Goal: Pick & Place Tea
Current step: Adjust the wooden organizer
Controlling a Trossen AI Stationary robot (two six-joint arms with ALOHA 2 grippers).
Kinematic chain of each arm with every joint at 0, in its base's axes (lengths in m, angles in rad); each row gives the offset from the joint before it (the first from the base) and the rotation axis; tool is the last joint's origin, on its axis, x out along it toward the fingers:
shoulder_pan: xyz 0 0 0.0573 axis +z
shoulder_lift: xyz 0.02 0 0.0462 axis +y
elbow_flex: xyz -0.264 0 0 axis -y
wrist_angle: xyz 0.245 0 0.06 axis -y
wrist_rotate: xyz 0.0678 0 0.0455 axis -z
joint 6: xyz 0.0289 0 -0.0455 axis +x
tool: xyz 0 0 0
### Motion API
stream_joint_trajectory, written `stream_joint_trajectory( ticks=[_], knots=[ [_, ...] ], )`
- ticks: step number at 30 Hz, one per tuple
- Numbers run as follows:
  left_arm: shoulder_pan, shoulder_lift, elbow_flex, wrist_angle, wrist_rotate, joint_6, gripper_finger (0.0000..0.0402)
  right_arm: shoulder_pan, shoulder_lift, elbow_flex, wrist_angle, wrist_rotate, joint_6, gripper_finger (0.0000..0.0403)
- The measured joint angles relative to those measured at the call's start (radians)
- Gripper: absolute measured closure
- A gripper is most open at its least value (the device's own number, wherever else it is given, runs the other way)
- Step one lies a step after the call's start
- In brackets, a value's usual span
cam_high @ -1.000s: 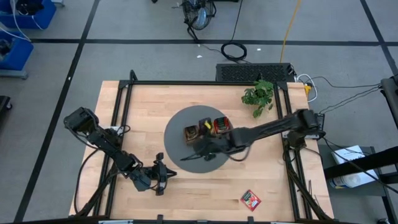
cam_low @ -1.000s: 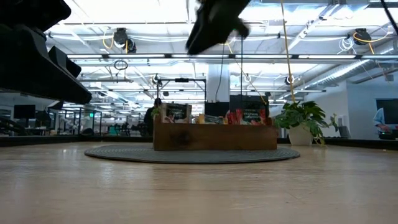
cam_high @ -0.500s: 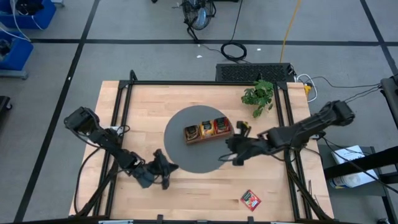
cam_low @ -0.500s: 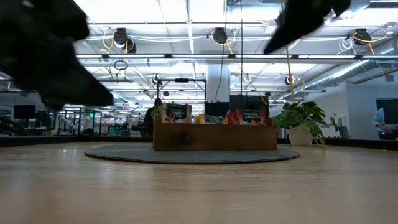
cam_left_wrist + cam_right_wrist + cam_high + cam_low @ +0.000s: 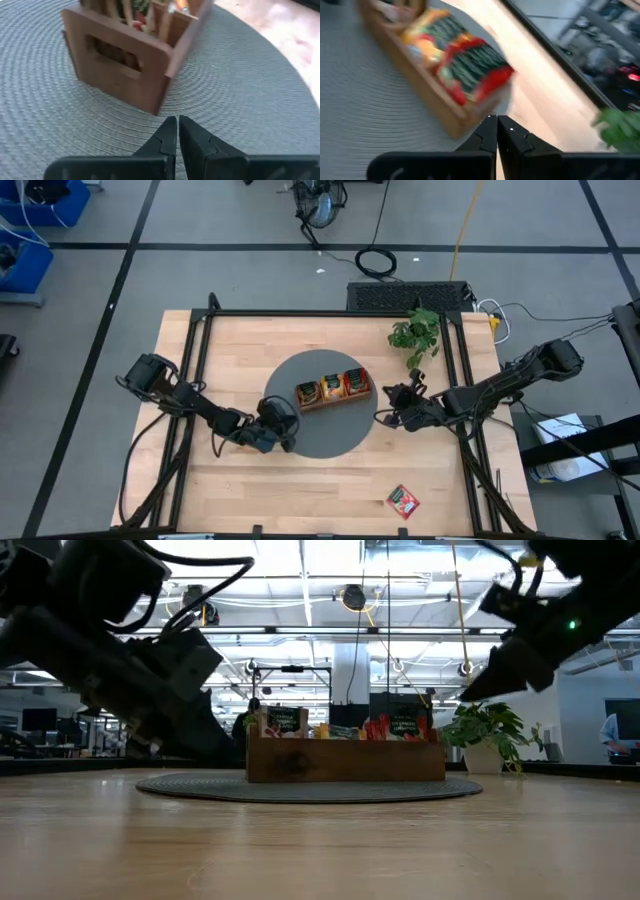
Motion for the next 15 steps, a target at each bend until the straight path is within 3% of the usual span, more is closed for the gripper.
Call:
stream_joint_trajectory(
  ticks=[9,15],
  knots=[
    [0.071,-0.003,0.0,-0.044,-0.004,-0.051,0.0378,-0.154,0.0,-0.118,0.054,-0.009,0.024,0.0402],
    [0.123,-0.003,0.0,-0.046,0.015,-0.077,0.0378,-0.272,0.001,-0.207,0.204,-0.135,-0.037,0.0402]
  ],
)
